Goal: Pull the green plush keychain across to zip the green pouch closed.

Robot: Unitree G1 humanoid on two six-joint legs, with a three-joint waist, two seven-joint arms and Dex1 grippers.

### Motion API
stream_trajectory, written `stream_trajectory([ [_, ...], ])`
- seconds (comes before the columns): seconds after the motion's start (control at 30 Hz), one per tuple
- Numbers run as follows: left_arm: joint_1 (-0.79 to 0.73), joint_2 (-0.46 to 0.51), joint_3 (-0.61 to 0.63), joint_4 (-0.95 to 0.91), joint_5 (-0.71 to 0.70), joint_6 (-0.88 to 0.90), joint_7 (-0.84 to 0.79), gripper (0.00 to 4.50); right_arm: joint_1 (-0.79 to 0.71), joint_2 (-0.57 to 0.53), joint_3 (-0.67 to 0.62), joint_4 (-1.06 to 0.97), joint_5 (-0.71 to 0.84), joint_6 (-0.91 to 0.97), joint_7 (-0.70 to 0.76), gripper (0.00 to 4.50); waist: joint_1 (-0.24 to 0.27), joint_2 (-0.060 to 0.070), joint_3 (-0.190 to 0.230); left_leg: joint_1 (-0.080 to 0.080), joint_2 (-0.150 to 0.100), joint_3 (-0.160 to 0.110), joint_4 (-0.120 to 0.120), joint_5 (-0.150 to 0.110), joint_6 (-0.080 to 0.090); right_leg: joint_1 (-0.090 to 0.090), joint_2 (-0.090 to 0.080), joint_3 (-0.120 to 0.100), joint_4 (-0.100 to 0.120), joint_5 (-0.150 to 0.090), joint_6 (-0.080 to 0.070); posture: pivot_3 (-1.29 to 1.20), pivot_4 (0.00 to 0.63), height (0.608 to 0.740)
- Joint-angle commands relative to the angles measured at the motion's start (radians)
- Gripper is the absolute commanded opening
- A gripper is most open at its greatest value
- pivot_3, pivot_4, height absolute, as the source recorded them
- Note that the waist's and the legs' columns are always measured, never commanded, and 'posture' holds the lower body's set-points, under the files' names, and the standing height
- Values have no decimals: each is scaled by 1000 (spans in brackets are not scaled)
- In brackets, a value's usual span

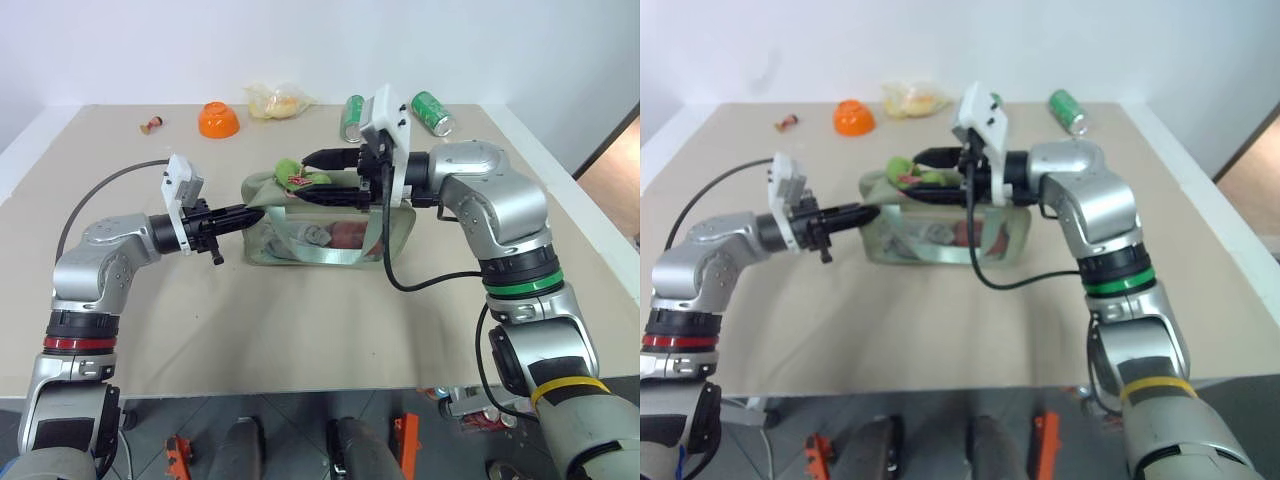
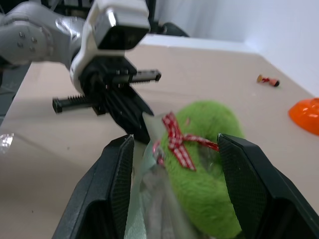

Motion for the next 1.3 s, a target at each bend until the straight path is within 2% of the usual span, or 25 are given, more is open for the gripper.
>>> stream_trajectory([
  [0.03, 14, 9, -1, -24, -3, 6, 4, 0, -50, 4, -1, 32, -39, -42, -3, 2724, 0, 0, 0, 0, 0, 0, 0, 0, 0, 0, 0, 0, 0, 0, 0, 0, 150, 740],
  [0.3, 19, 5, -3, -30, -6, 6, 9, 0, -92, 25, -16, 107, -83, -58, -18, 2724, 0, 0, 0, 0, 0, 0, -1, 0, 0, 0, 0, 0, 0, 0, 0, 0, 150, 740],
  [0.5, 18, -1, -10, -22, -2, 2, 12, 0, -125, 19, -61, 119, -44, -30, -8, 2724, 0, 0, 0, 0, 0, 0, -1, 0, 0, -1, 0, 0, 0, 0, 0, 0, 150, 740],
  [0.6, 13, -4, -11, -14, -3, 3, 12, 0, -123, 21, -70, 113, -37, -25, 1, 1919, 0, 0, 0, 0, 0, 0, -1, 0, 0, 0, 0, 0, 0, 0, 0, 0, 150, 740],
  [0.77, 12, -9, -13, -10, 0, 0, 12, 0, -102, 22, -71, 93, -32, -18, 6, 131, 0, 0, 0, 0, 0, 0, -1, 0, 0, 0, 0, 0, 0, 0, 0, 0, 150, 740],
  [1.07, 1, -16, -12, 3, 1, -4, 14, 0, -100, -1, -80, 104, -38, -21, 4, 131, 1, 0, 0, 0, 0, 0, -1, 0, 0, 0, 0, 0, 0, 0, 0, 0, 150, 740],
  [1.3, 8, -27, -14, 3, 3, -5, 16, 0, -97, -153, -111, 134, -82, -77, 22, 131, 4, 0, 0, -1, -1, 0, -2, 0, 0, 0, -1, 0, -2, -2, -3, 0, 150, 740],
])
